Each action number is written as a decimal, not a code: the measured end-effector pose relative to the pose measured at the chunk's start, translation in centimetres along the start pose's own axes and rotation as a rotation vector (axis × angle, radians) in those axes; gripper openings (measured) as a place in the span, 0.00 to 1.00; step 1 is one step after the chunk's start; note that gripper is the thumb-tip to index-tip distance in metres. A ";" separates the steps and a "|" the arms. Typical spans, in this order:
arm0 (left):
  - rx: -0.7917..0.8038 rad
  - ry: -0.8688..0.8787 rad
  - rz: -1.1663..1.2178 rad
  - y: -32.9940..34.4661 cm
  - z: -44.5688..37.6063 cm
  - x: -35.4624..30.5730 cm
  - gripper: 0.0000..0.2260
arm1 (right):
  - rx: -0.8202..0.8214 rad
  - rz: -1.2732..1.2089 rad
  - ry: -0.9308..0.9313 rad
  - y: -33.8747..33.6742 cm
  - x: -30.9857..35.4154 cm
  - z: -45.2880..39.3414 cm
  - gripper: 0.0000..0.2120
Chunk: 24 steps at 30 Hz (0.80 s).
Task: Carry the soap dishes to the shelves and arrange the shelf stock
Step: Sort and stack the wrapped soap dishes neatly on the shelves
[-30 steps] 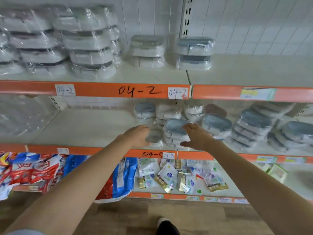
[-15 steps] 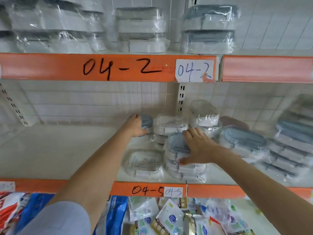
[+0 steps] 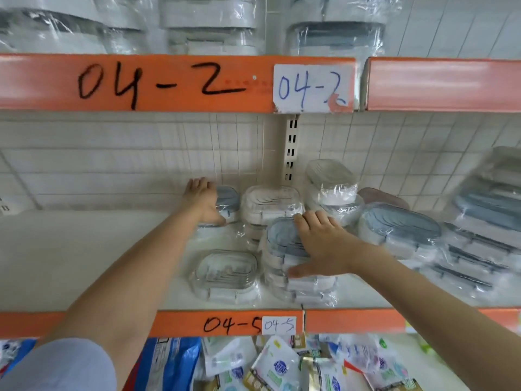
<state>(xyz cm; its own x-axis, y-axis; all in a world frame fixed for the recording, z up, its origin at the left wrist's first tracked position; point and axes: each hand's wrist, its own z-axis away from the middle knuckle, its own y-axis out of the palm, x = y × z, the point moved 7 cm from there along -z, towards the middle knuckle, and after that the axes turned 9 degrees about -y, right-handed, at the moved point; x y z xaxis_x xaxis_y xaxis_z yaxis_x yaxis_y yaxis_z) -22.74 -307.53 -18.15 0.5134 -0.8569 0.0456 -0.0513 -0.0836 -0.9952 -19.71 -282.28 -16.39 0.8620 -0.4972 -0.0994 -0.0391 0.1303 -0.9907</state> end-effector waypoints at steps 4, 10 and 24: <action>-0.012 0.014 0.072 -2.0 4.8 1.5 0.46 | 0.001 0.047 0.037 -1.0 0.8 1.2 0.50; 0.140 0.068 0.127 -4.8 14.0 2.7 0.49 | -0.018 -0.007 0.034 -4.2 4.5 5.1 0.48; 0.394 0.298 0.067 -23.2 30.0 1.5 0.51 | 0.089 -0.223 0.067 -19.4 9.2 21.0 0.47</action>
<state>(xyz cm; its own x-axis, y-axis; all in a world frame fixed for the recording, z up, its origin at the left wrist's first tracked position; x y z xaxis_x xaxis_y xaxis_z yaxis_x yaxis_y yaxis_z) 4.90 -291.62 2.42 0.2498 -0.9668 -0.0538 0.2812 0.1256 -0.9514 -0.36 -271.38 3.86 0.8087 -0.5775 0.1116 0.1952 0.0845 -0.9771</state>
